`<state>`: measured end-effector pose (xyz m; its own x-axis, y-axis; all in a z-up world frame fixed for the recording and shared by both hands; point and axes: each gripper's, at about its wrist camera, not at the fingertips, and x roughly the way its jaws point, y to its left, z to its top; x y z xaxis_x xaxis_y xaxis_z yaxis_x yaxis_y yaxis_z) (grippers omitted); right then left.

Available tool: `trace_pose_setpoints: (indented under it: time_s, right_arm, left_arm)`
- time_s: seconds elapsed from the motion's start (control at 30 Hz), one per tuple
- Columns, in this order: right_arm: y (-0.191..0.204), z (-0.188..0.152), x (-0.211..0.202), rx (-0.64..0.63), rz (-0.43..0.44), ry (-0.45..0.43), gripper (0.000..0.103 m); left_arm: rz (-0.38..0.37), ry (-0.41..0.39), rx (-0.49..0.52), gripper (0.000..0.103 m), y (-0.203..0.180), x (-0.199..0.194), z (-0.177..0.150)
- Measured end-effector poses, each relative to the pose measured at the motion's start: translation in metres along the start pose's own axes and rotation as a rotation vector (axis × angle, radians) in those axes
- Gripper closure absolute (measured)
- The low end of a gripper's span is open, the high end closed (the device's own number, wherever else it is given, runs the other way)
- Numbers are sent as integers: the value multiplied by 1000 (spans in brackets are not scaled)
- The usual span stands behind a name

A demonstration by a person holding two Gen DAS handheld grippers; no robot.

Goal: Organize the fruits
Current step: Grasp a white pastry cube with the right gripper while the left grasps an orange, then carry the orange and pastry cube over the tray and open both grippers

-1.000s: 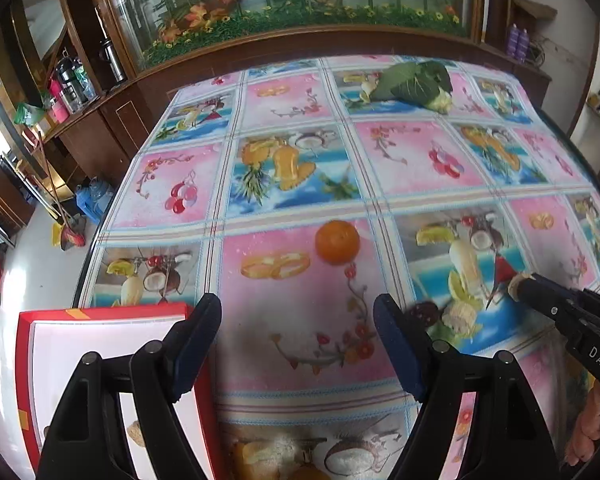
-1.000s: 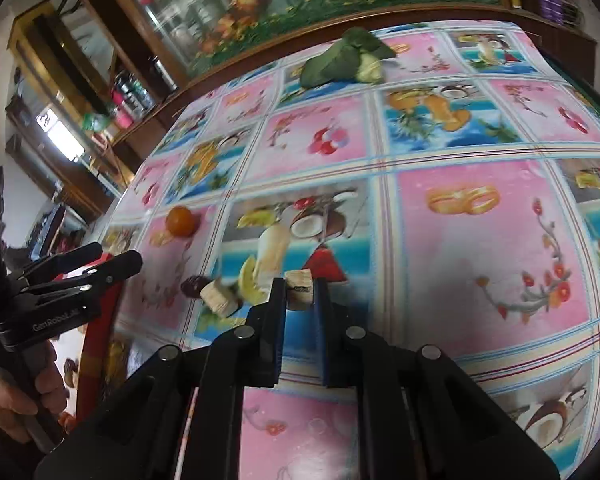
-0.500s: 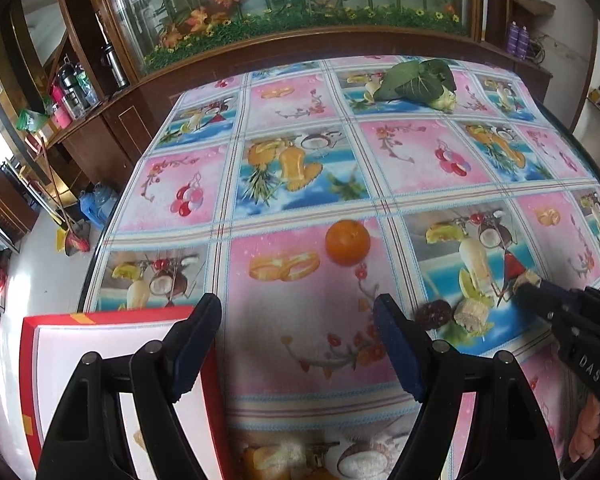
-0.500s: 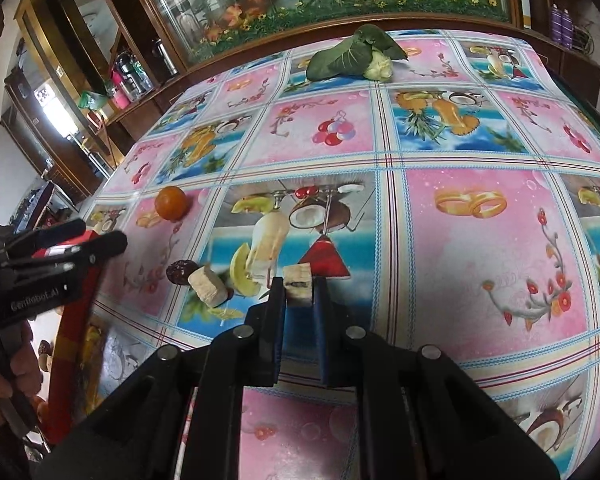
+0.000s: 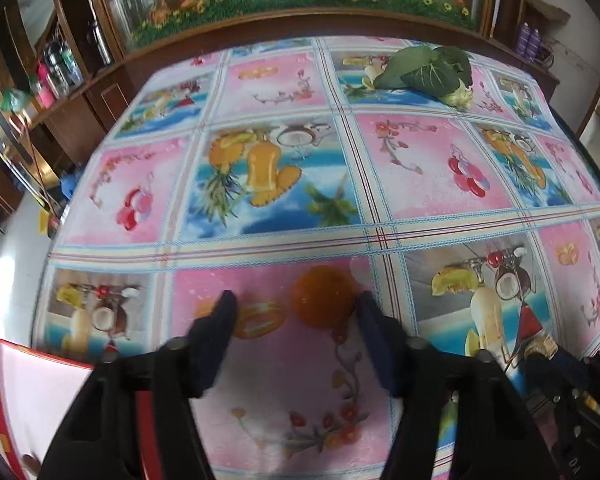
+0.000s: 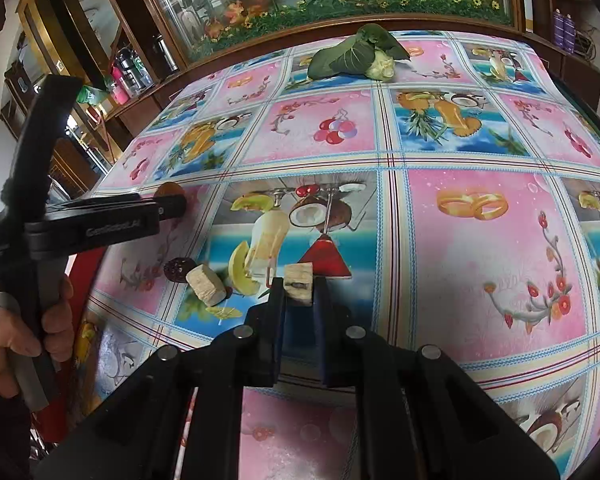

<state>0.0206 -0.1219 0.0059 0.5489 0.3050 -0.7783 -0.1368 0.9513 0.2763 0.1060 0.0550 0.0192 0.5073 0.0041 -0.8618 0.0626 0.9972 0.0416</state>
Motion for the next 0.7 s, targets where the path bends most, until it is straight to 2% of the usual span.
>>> trace_pose_setpoints:
  time_s: [0.07, 0.13, 0.27, 0.43, 0.7]
  right_arm:
    - [0, 0, 0, 0, 1, 0, 88]
    - [0, 0, 0, 1, 1, 1, 88]
    - [0, 0, 0, 2, 2, 1, 88]
    - [-1, 2, -3, 12, -11, -15, 88]
    - [-6, 4, -25, 34, 3, -154, 88]
  left_arm:
    - [-33, -3, -21, 67, 0, 2, -1]
    - [-38, -6, -10, 72, -4, 1, -2]
    - [-48, -20, -35, 73, -3, -10, -8]
    - [-43, -94, -48, 73, -2, -50, -27]
    - [69, -259, -14, 73, 9, -132, -72]
